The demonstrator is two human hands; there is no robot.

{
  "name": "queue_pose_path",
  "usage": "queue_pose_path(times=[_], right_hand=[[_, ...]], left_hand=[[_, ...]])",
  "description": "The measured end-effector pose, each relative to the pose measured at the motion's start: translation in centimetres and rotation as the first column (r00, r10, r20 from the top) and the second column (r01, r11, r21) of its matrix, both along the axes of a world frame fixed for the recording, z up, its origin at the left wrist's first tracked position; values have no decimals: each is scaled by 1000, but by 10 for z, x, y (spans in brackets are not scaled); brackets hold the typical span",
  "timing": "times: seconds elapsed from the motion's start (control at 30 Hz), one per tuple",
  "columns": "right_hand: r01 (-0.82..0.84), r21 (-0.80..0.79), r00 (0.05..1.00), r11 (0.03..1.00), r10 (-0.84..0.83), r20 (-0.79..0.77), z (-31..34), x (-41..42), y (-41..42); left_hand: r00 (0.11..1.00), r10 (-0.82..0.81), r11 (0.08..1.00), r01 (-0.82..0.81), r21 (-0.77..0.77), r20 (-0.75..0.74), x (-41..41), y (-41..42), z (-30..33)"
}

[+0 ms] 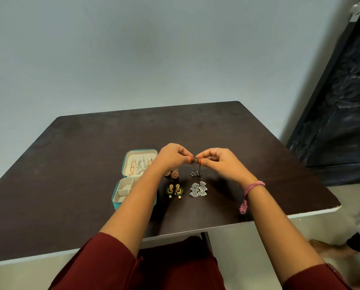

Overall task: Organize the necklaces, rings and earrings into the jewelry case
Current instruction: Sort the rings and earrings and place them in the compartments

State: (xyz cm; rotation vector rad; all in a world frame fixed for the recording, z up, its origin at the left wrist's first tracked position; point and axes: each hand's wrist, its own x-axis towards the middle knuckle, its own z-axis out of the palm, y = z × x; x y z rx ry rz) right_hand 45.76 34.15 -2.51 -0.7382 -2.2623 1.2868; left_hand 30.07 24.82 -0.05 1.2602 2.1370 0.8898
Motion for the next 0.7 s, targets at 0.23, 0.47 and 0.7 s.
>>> queue_pose_path(times=[0.23, 0.47, 0.7], right_hand=[[-26, 127, 989, 992, 8, 144, -1, -1, -4], [-43, 233, 937, 972, -42, 346, -4, -4, 2], [53, 152, 997, 987, -62, 56, -2, 12, 29]], left_hand=[[984, -53, 982, 20, -190, -172, 5, 11, -3], [966, -111, 949, 34, -313, -232, 4, 22, -5], [964, -102, 949, 21, -313, -245, -3, 37, 0]])
